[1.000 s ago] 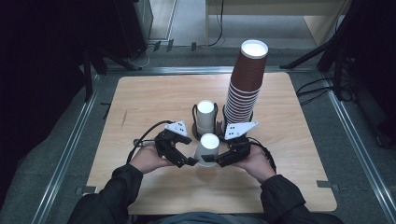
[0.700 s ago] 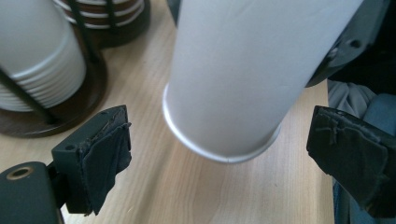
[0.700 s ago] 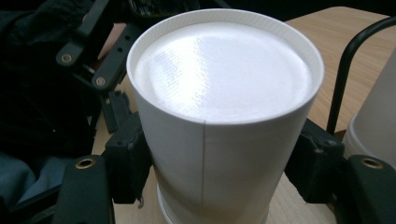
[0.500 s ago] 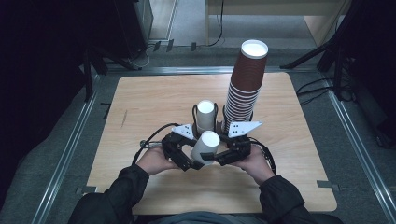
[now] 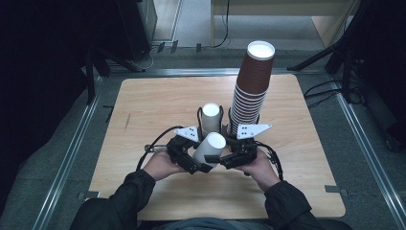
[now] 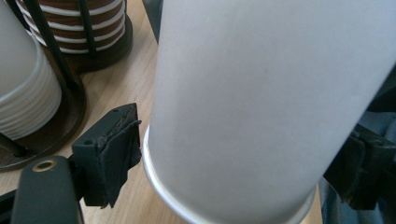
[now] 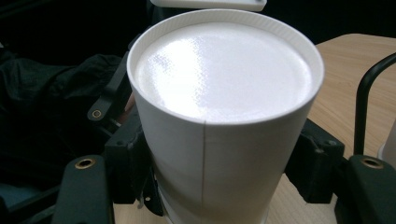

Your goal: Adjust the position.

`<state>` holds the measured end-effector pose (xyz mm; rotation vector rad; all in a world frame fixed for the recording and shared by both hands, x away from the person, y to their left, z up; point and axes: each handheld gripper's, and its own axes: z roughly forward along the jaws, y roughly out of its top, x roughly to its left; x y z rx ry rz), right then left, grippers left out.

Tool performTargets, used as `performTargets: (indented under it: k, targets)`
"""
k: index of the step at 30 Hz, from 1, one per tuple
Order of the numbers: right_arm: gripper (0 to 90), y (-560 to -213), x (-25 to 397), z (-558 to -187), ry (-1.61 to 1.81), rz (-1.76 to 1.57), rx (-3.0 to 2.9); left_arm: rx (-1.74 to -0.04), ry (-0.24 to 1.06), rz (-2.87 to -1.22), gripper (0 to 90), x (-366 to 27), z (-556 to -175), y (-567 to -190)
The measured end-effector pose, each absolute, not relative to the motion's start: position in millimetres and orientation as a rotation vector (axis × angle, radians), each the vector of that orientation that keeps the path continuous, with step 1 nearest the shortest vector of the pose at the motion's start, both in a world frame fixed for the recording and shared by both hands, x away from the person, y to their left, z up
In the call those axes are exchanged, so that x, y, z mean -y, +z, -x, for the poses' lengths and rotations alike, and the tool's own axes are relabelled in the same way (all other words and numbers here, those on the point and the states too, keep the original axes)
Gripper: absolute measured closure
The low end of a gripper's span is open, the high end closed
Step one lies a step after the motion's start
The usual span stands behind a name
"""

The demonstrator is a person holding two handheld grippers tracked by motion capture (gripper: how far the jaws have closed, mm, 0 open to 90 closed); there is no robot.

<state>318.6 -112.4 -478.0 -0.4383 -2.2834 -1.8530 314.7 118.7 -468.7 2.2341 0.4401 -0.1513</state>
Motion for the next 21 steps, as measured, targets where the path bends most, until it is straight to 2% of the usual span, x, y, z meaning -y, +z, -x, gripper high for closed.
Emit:
performTargets:
  k: [3, 4, 9, 13, 16, 21]
  targets:
    - [31.6, -478.2, 112.2, -318.4, -1.851, 0.439, 2.288, -0.437, -0.155, -2.233, 16.7, -118.7, -314.4, -468.5]
    - [31.6, -478.3, 111.9, -318.1, -1.850, 0.440, 2.294, -0.431, -0.166, -2.225, 20.8, -118.9, -313.8, -468.2]
    - [33.2, -477.4, 112.9, -318.5, -1.848, 0.447, 2.313, -0.435, -0.164, -2.226, 27.7, -121.1, -315.9, -467.3]
    - [33.0, -476.6, 113.7, -318.8, -1.850, 0.452, 2.315, -0.439, -0.165, -2.220, 30.0, -121.0, -316.0, -467.2]
    - [25.4, -473.6, 112.1, -317.0, -1.816, 0.455, 2.367, -0.440, -0.168, -2.226, 30.0, -122.1, -316.5, -467.4]
    - [22.2, -470.6, 112.6, -316.5, -1.811, 0.468, 2.396, -0.436, -0.177, -2.230, 30.0, -124.6, -317.6, -467.0]
